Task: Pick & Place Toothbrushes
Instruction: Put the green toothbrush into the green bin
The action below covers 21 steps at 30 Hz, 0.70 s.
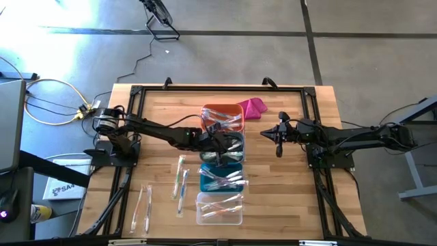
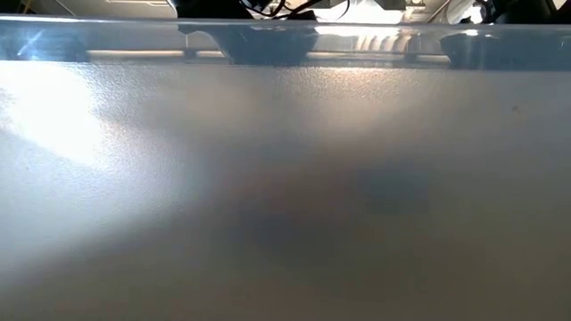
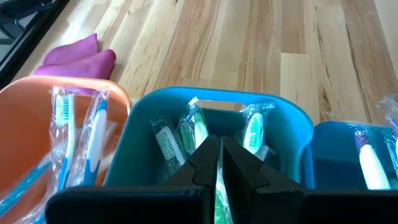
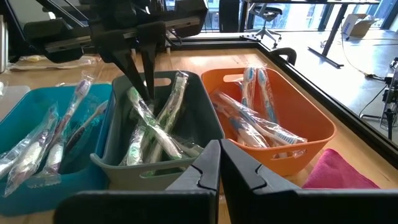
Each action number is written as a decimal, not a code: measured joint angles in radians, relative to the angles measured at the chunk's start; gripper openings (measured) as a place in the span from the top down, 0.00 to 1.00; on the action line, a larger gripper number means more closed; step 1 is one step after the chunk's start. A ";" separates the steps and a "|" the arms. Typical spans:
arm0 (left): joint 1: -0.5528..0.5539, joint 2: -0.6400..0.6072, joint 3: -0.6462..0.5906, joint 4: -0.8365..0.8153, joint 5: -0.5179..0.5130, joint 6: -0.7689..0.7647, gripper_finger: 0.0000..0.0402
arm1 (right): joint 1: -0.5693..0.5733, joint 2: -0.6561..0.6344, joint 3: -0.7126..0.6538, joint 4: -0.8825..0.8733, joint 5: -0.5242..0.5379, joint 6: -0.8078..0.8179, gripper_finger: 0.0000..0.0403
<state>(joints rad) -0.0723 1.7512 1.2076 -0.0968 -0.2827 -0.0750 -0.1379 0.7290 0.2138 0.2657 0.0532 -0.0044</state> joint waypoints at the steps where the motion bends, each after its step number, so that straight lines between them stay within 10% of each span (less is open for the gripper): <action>1: 0.000 0.000 0.000 0.000 0.000 0.002 0.96 | 0.000 0.000 0.000 0.000 0.000 0.000 0.99; 21: -0.087 -0.275 0.000 -0.448 -0.043 -0.058 0.96 | 0.000 0.000 0.000 -0.001 -0.003 0.003 0.99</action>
<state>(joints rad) -0.1591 1.4766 1.2079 -0.5447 -0.3252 -0.1332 -0.1375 0.7288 0.2138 0.2651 0.0503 -0.0013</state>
